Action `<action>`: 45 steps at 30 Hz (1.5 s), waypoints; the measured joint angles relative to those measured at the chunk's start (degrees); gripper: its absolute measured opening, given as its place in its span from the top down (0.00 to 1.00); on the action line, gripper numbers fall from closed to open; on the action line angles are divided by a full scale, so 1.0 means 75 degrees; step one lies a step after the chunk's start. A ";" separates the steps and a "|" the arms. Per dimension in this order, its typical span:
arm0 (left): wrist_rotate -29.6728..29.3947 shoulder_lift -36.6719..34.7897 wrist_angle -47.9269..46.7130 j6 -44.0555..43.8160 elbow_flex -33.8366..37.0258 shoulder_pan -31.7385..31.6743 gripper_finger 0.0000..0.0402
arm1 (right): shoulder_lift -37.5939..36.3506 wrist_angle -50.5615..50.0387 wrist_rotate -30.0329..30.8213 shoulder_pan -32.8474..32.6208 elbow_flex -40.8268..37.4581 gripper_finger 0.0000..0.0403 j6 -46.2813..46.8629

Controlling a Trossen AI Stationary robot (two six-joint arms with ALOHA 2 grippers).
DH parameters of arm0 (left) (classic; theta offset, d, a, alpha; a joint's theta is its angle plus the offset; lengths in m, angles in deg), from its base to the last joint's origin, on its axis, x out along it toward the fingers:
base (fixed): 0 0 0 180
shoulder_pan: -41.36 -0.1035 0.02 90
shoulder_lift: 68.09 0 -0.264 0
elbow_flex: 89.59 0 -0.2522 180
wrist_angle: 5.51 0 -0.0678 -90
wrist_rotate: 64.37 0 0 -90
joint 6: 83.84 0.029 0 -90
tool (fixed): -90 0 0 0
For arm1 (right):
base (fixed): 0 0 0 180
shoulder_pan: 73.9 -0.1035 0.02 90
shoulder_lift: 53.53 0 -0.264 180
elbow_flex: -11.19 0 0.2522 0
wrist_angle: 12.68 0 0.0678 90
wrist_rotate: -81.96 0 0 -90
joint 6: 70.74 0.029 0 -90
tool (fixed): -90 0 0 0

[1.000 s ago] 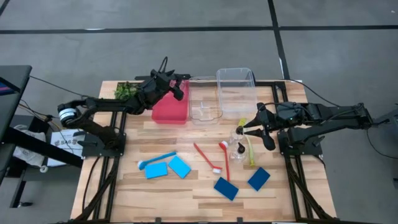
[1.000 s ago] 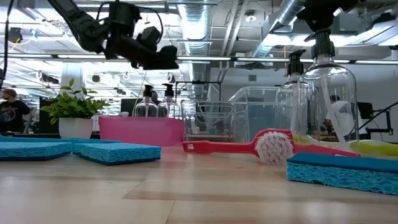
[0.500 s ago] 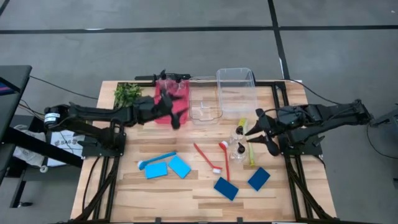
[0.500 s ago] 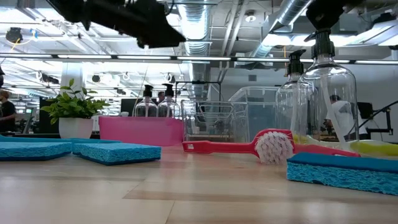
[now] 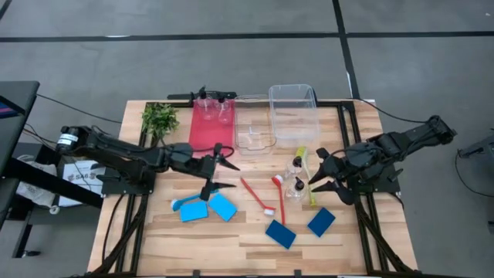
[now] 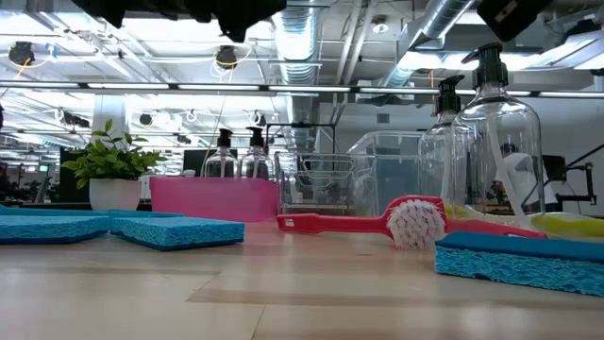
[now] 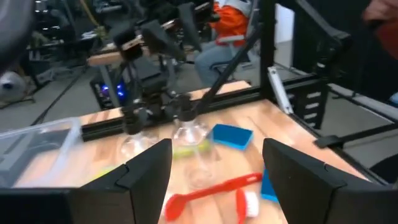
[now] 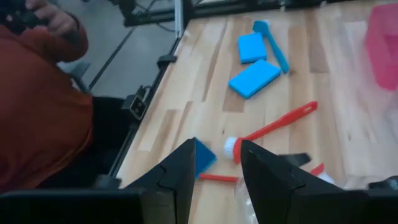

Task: Pick & Place Kitchen Sink Supplies
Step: Put the bottom transparent soap dispenser into the red bin

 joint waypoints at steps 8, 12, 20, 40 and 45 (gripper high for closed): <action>-0.0281 0.0884 0.1282 -0.0615 0.0000 0.0252 0.37 | 0.0006 -0.1376 0.1125 -0.0474 0.0000 0.69 0.1049; -0.0582 0.1541 0.2300 -0.1044 0.0000 0.0170 0.37 | -0.0027 -0.2003 0.1416 -0.0855 0.0000 0.70 0.1625; -0.0746 0.2438 0.3499 -0.1078 0.0000 0.0132 0.37 | -0.0835 -0.2215 0.2424 -0.2118 -0.0089 0.70 0.2046; -0.0732 0.1666 0.2173 -0.1361 -0.0097 0.0289 0.37 | -0.2468 -0.0244 0.4971 -0.3500 -0.2873 0.70 0.3380; 0.0369 0.0330 0.2074 -0.1533 0.0661 0.0506 0.37 | -0.2147 0.0558 0.5050 -0.3481 -0.3092 0.70 0.2584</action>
